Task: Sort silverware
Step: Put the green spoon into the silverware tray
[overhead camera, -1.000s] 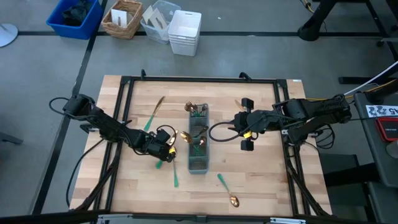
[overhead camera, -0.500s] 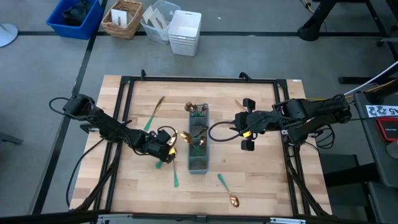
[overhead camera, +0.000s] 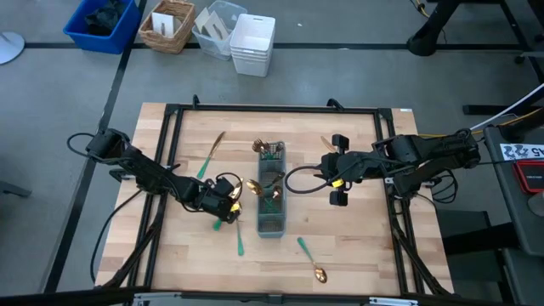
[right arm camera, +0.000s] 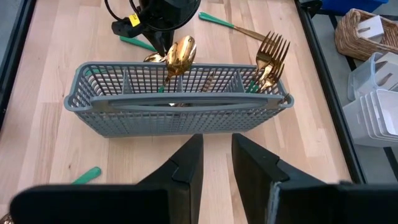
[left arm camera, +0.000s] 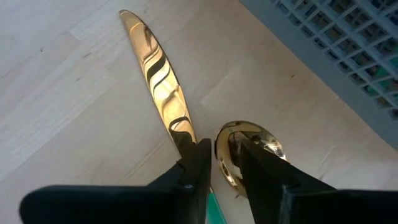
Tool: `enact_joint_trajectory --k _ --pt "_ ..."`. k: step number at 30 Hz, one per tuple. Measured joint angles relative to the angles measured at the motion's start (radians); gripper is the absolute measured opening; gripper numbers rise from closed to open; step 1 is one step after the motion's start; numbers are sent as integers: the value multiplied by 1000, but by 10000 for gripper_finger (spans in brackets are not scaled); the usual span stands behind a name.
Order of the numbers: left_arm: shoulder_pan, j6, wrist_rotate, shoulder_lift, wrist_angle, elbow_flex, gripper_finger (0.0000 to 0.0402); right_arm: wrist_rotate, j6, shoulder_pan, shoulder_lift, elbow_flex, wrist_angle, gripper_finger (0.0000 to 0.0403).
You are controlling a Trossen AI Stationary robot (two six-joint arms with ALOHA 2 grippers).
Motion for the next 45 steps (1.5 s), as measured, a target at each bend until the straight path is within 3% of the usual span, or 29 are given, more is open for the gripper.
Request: enact_joint_trajectory --k 25,33,45 --pt "7 8 0 81 85 1 48 -8 0 0 0 -1 0 88" --pt "7 7 0 82 104 2 5 -8 0 0 0 0 0 88" --pt "5 22 2 73 104 2 2 -8 0 0 0 0 -2 88"
